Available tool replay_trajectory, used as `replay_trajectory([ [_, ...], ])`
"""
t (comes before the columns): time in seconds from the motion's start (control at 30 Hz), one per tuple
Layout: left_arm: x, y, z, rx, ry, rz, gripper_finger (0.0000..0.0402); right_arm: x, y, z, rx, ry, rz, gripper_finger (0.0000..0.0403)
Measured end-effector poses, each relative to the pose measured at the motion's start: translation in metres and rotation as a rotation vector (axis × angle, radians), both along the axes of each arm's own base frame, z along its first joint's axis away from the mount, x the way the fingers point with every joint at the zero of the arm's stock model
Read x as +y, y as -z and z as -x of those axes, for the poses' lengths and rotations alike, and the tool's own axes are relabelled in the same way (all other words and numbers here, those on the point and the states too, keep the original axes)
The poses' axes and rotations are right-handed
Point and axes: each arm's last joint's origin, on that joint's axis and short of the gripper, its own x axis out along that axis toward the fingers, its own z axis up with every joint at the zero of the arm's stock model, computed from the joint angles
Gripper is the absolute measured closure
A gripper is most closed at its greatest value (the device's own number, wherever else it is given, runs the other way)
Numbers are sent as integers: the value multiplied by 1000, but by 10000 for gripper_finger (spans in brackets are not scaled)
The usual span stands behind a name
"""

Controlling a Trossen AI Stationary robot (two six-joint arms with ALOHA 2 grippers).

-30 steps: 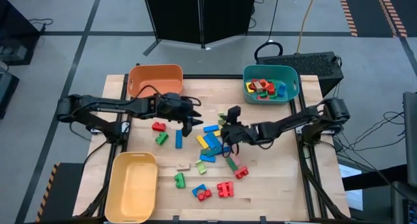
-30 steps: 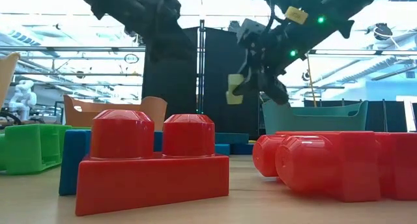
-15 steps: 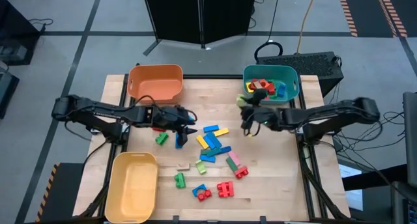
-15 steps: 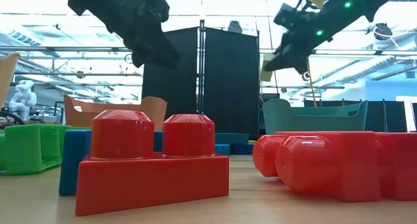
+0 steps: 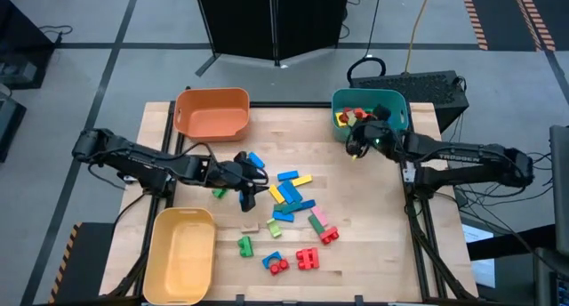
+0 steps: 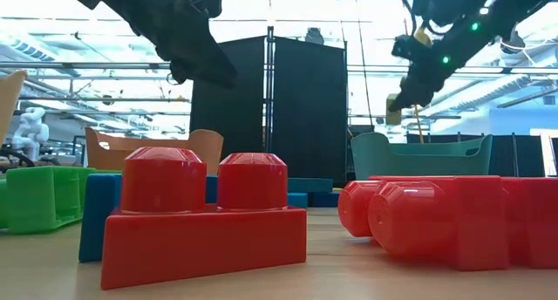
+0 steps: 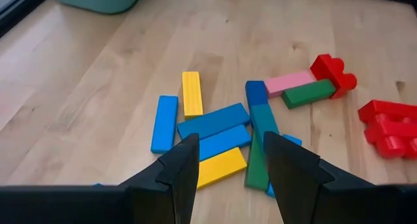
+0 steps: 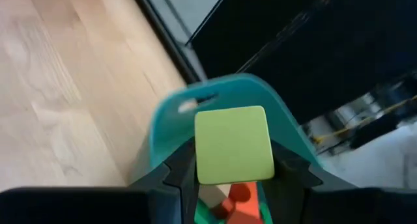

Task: Sort blocks by size
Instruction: Put the light green arch block into the blue bin

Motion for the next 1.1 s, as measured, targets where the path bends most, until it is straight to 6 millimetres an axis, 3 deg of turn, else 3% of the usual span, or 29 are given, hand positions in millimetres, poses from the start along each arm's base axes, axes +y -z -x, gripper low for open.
replay_trajectory([
  [0.27, -4, 12, -5, 48, -11, 4, 235, -41, 17, 23, -52, 73, -164, 280],
  [0.7, -4, 35, -15, 120, -59, -24, 235, -97, 51, 37, -120, 149, -301, 279],
  [0.93, -4, 38, -15, 139, -63, -20, 235, -114, 66, 47, -153, 263, -369, 254],
  [1.1, -6, 38, -15, 140, -54, -18, 235, -117, 61, 53, -189, 293, -354, 221],
])
